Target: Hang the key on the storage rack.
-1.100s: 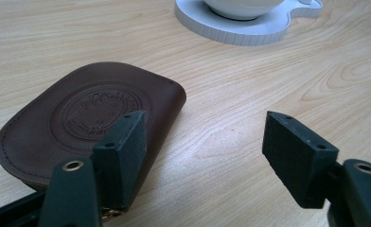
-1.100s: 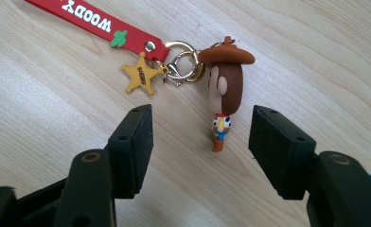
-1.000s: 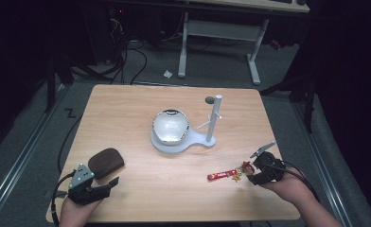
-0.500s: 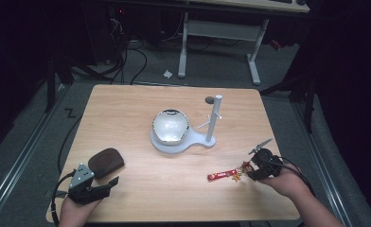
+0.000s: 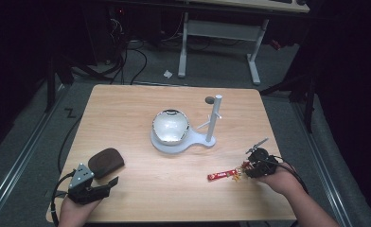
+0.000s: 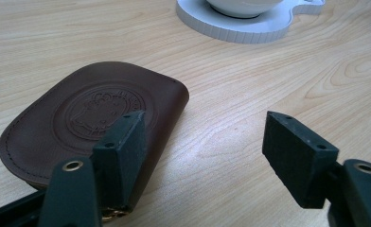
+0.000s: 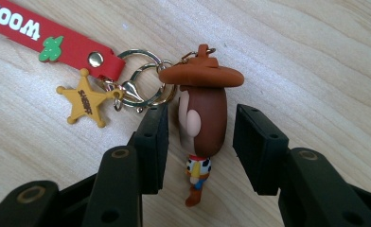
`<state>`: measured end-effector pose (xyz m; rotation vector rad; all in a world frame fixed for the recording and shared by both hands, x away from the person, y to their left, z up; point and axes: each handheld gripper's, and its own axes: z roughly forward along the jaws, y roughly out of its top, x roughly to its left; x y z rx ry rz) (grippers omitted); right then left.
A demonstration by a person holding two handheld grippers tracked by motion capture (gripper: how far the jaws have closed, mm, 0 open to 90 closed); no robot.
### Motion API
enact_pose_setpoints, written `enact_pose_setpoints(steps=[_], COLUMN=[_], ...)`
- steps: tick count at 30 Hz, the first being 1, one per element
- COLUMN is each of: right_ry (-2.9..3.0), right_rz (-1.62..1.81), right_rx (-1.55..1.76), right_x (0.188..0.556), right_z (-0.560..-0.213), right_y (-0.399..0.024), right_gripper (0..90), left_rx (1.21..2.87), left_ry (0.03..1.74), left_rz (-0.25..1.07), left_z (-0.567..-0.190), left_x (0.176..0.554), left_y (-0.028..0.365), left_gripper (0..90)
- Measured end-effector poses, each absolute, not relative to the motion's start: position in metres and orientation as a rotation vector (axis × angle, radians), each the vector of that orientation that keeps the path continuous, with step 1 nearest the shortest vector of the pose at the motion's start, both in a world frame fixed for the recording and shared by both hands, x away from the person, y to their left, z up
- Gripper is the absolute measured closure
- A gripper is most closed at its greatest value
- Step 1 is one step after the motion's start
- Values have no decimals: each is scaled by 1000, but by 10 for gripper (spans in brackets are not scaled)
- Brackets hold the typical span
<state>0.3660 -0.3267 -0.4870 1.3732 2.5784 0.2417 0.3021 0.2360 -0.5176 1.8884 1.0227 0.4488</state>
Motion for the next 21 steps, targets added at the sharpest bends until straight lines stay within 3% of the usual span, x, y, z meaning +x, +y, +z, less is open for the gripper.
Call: enact_pose_setpoints(steps=[6, 11, 21], right_ry=[2585, 2596, 2604], right_rz=[239, 246, 236], right_rx=[1365, 1354, 1358], right_x=[369, 370, 371], right_z=[-491, -491, -491], right_y=[-325, -324, -324], right_gripper=[589, 669, 678], left_rx=[1888, 1889, 1902], left_ry=[1023, 1024, 1015], left_rz=[449, 447, 438], left_z=[-518, -518, -519], left_x=[302, 302, 302], left_y=[236, 236, 234], left_gripper=[315, 316, 316])
